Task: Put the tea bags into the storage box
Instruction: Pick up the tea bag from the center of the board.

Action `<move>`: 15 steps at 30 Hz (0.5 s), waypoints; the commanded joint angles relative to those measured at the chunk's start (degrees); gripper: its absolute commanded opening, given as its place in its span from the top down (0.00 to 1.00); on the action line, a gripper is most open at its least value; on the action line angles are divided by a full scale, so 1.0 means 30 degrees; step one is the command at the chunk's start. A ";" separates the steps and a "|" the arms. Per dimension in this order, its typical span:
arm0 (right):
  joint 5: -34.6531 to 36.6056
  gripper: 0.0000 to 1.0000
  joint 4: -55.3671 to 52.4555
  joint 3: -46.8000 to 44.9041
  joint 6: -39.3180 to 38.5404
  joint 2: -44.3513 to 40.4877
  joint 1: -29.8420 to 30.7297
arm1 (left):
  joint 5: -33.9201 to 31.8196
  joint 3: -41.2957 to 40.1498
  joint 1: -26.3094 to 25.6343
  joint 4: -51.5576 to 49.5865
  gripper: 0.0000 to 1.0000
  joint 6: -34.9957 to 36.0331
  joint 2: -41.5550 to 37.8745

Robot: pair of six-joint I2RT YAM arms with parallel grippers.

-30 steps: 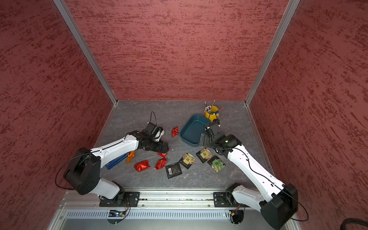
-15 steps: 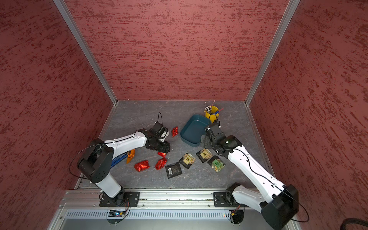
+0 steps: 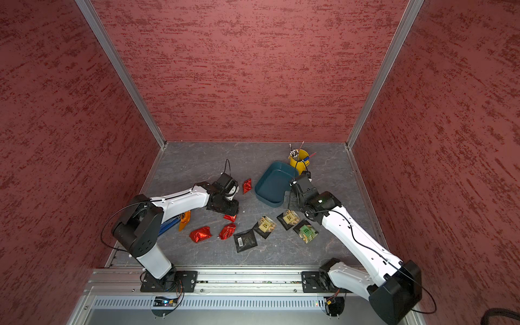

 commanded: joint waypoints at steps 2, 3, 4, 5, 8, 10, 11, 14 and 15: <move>0.0450 0.01 -0.0004 -0.0292 0.0152 -0.0213 0.0183 | -0.0070 0.0575 -0.0093 -0.0189 0.53 -0.0053 0.0643; 0.0438 0.02 -0.0024 -0.0320 0.0143 -0.0240 0.0183 | -0.0050 0.0618 -0.0128 -0.0234 0.53 -0.0123 0.0681; 0.0446 0.02 -0.0052 -0.0349 0.0156 -0.0268 0.0168 | -0.0089 0.0773 -0.0158 -0.0432 0.55 -0.0254 0.0685; 0.0459 0.02 -0.0067 -0.0350 0.0157 -0.0297 0.0183 | -0.0142 0.0881 -0.0203 -0.0580 0.57 -0.0371 0.0566; 0.0445 0.02 -0.0134 -0.0400 0.0202 -0.0399 0.0183 | 0.0010 0.1459 -0.0328 -0.1244 0.57 -0.0660 -0.0255; 0.0415 0.02 -0.0150 -0.0489 0.0223 -0.0527 0.0183 | 0.0178 0.2378 -0.0392 -0.2079 0.57 -0.0964 -0.0887; 0.0456 0.02 -0.0184 -0.0533 0.0231 -0.0606 0.0183 | 0.0265 0.2854 -0.0409 -0.2480 0.57 -0.1055 -0.1137; 0.0622 0.01 -0.0144 -0.0993 0.0312 -0.1047 0.0183 | 0.0848 0.4821 -0.0534 -0.3562 0.57 -0.1164 -0.1465; 0.0592 0.02 -0.0094 -0.1173 0.0343 -0.1211 0.0183 | 0.1165 0.5685 -0.0616 -0.4003 0.57 -0.1070 -0.1310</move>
